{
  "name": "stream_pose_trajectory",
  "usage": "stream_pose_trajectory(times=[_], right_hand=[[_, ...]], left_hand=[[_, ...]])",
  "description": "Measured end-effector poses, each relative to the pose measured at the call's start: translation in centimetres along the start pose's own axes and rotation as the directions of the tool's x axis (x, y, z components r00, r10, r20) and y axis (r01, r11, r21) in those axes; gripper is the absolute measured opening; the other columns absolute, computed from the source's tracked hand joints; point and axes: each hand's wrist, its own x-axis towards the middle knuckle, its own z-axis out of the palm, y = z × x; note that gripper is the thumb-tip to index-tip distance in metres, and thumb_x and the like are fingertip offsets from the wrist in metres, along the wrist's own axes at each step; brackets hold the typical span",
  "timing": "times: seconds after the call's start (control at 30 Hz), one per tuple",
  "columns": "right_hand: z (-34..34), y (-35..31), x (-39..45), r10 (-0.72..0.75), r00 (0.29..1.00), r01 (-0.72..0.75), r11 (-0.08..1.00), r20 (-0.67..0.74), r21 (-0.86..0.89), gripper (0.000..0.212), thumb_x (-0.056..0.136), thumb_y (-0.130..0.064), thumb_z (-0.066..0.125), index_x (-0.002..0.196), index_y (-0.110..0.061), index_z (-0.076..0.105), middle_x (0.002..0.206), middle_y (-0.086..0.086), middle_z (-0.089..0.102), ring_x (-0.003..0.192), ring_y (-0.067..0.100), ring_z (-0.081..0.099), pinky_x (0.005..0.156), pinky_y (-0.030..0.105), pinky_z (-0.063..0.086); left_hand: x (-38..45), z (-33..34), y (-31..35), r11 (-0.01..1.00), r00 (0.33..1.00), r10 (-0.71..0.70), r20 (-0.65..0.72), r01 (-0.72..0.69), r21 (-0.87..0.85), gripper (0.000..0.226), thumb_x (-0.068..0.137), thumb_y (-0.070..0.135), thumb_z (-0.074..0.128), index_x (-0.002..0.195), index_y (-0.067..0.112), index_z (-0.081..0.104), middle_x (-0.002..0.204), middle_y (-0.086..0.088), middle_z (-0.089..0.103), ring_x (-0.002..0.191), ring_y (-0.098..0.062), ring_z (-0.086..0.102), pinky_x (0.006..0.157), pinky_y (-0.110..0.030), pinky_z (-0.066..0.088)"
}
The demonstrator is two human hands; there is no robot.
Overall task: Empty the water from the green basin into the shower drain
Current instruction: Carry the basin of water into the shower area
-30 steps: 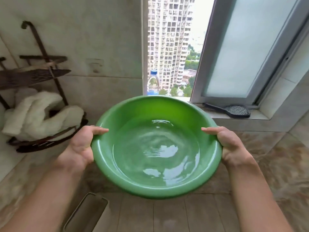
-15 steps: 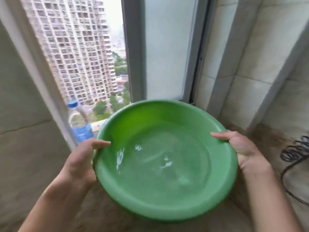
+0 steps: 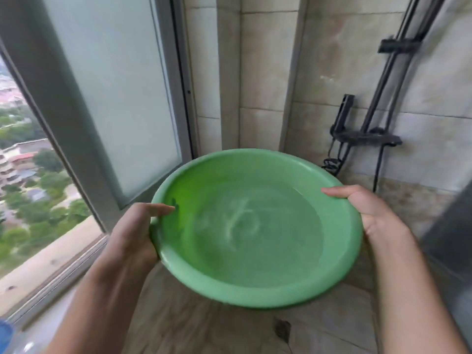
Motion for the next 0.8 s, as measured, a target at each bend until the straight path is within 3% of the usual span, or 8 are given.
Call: stream_pose_trajectory(times=[0.17,0.27,0.37,0.5,0.63,0.8], right_hand=[[-2.8,-0.1,-1.0,-0.002,0.988,0.001,1.0,-0.153,-0.01,0.019,0.091,-0.008,0.049,0.093,0.0,0.066,0.065,0.014,0.074,0.053,0.024,0.071,0.044,0.035,0.058],[-4.7,-0.1,-1.2,-0.01,0.975,0.011,1.0,-0.223,0.0,0.018,0.09,-0.007,0.051,0.094,-0.001,0.067,0.068,0.013,0.075,0.055,0.024,0.072,0.051,0.037,0.059],[-6.6,-0.2,-1.3,-0.007,0.964,0.011,1.0,-0.267,0.014,0.017,0.089,-0.007,0.053,0.093,-0.001,0.068,0.069,0.013,0.075,0.056,0.024,0.072,0.051,0.036,0.059],[-9.2,-0.8,-0.5,-0.003,0.954,0.011,1.0,-0.3,0.026,0.016,0.088,-0.007,0.054,0.096,-0.002,0.067,0.068,0.012,0.075,0.055,0.024,0.071,0.053,0.035,0.059],[-12.2,-1.7,0.6,0.001,0.946,0.007,1.0,-0.323,0.025,0.023,0.085,-0.002,0.056,0.105,0.0,0.065,0.069,0.013,0.074,0.054,0.025,0.071,0.056,0.035,0.059],[-15.8,-3.0,1.9,-0.023,0.935,0.029,0.999,-0.354,0.013,0.04,0.078,0.004,0.06,0.118,0.006,0.062,0.096,0.022,0.07,0.061,0.028,0.07,0.055,0.036,0.06]], left_hand=[[3.2,2.7,-0.6,0.993,0.99,-0.111,0.083,0.107,0.051,0.023,0.083,0.001,0.051,0.099,0.0,0.068,0.071,-0.016,0.075,0.054,-0.029,0.071,0.041,-0.039,0.055],[4.6,4.6,-1.3,0.987,0.982,-0.151,0.116,0.143,0.075,0.02,0.084,0.0,0.049,0.091,0.0,0.067,0.066,-0.015,0.074,0.05,-0.028,0.07,0.04,-0.037,0.055],[5.6,6.5,-2.1,0.983,0.976,-0.173,0.135,0.161,0.091,0.02,0.084,-0.001,0.048,0.089,0.002,0.067,0.065,-0.014,0.074,0.05,-0.027,0.07,0.049,-0.036,0.056],[6.6,9.4,-3.3,0.977,0.97,-0.201,0.138,0.188,0.102,0.019,0.083,-0.001,0.048,0.09,0.0,0.067,0.066,-0.016,0.074,0.049,-0.029,0.07,0.038,-0.04,0.054],[7.3,12.5,-4.6,0.974,0.973,-0.203,0.109,0.19,0.12,0.019,0.082,0.0,0.05,0.09,0.0,0.067,0.066,-0.017,0.074,0.049,-0.03,0.069,0.039,-0.04,0.055],[7.8,16.3,-6.2,0.976,0.98,-0.185,0.067,0.175,0.131,0.018,0.079,-0.001,0.053,0.09,0.002,0.067,0.067,-0.016,0.074,0.049,-0.031,0.07,0.04,-0.044,0.055]])
